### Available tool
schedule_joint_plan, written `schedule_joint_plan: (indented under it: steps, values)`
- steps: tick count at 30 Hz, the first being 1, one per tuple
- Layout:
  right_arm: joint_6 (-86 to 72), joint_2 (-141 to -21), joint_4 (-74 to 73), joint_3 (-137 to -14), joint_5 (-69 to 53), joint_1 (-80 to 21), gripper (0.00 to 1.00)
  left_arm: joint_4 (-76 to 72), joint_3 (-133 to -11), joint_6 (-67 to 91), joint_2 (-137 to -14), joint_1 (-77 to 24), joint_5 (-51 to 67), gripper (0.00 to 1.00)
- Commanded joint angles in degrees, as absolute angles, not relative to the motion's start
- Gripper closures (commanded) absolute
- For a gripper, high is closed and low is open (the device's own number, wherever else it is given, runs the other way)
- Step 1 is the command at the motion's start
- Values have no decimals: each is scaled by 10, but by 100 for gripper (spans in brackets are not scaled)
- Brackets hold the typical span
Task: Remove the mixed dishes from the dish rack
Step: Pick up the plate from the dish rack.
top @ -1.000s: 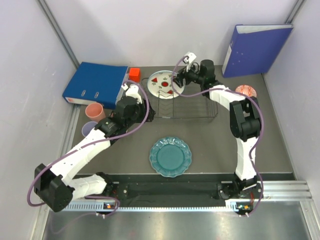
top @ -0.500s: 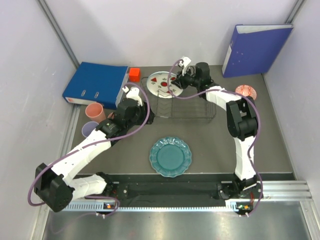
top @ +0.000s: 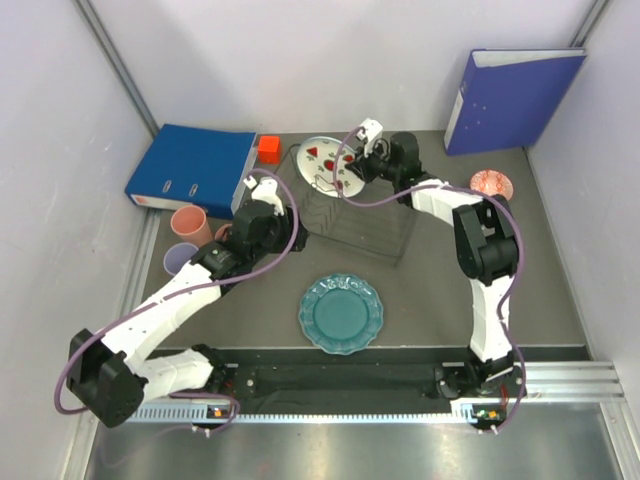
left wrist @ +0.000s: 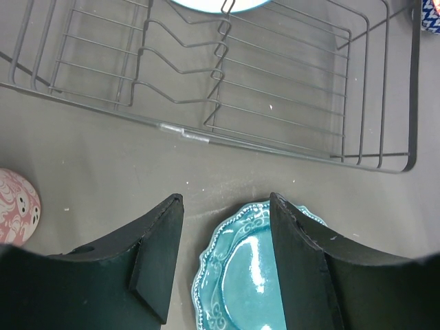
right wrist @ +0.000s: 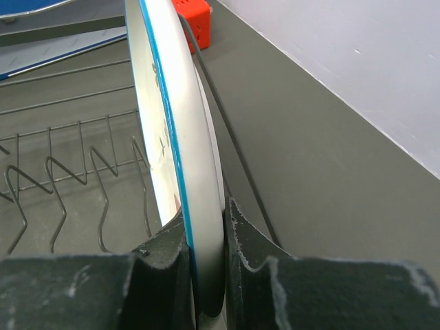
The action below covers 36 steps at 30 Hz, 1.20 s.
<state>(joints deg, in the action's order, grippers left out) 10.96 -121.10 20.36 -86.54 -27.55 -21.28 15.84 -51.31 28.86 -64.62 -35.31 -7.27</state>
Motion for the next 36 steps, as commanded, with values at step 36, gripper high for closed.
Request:
schedule_joint_plan:
  steps: [36]
  values:
    - [261, -1015, 343, -737, -137, -282, 100, 103, -484, 318, -669, -357, -59, 44]
